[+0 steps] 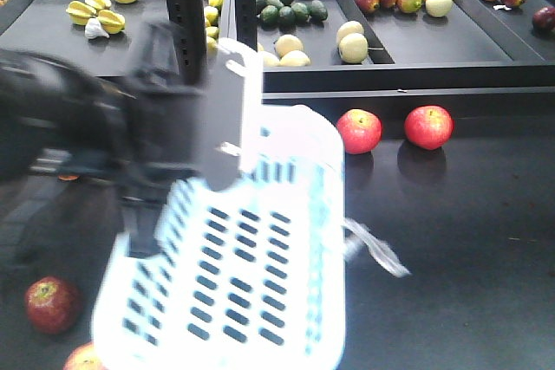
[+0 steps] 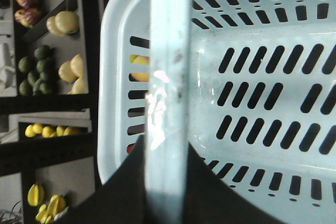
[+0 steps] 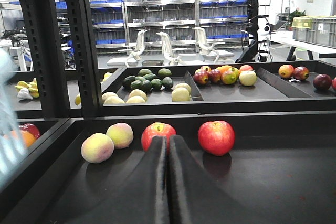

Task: Pick three apples into basket with both arms
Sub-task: 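Lift the light-blue basket by its handle with the left gripper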

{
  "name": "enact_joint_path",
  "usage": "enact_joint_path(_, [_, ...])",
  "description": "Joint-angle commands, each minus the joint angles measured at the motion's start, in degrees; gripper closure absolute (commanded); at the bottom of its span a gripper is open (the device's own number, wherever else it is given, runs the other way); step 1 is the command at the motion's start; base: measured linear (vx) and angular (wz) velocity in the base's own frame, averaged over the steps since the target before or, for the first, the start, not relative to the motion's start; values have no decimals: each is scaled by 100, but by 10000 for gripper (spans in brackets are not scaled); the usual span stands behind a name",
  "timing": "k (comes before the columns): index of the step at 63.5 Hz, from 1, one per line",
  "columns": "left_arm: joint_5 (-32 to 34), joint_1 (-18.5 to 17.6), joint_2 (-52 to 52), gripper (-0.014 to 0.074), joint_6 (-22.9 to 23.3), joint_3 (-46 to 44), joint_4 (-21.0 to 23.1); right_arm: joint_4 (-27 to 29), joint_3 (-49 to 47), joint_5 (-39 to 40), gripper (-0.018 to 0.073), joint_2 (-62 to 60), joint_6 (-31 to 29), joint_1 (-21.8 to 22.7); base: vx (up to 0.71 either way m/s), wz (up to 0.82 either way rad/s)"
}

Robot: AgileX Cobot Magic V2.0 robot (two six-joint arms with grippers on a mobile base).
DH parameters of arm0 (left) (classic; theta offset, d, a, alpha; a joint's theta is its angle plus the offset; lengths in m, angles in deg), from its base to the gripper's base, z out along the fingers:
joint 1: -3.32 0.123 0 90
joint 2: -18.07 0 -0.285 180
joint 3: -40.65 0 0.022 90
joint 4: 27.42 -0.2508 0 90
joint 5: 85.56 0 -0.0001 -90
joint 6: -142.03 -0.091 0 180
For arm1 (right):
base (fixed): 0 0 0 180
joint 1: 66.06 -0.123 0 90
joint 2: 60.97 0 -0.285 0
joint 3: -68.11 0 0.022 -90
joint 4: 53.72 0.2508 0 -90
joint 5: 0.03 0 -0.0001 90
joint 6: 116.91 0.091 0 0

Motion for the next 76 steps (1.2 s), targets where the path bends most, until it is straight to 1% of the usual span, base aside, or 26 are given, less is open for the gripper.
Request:
enact_joint_path(1, [82,-7,642,604,341,-157,-381,-30,84,418,568,-63,-1,26,0,0])
enact_joint_path(18, [-720,-7,1712,604,599,-157,-469,-30,84,418,568,-63,-1,26,0,0])
enact_joint_path(27, [-997,-7,2147,604,706,-157,-469,-30,84,418,568,-63,-1,26,0,0])
enact_joint_path(43, [-1093,-7,2544,604,706,-157,-469,-30,84,418,568,-63,-1,26,0,0])
enact_joint_path(76, [-1159,-7,2570,604,706,-157,-469,-30,84,418,568,-63,-1,26,0,0])
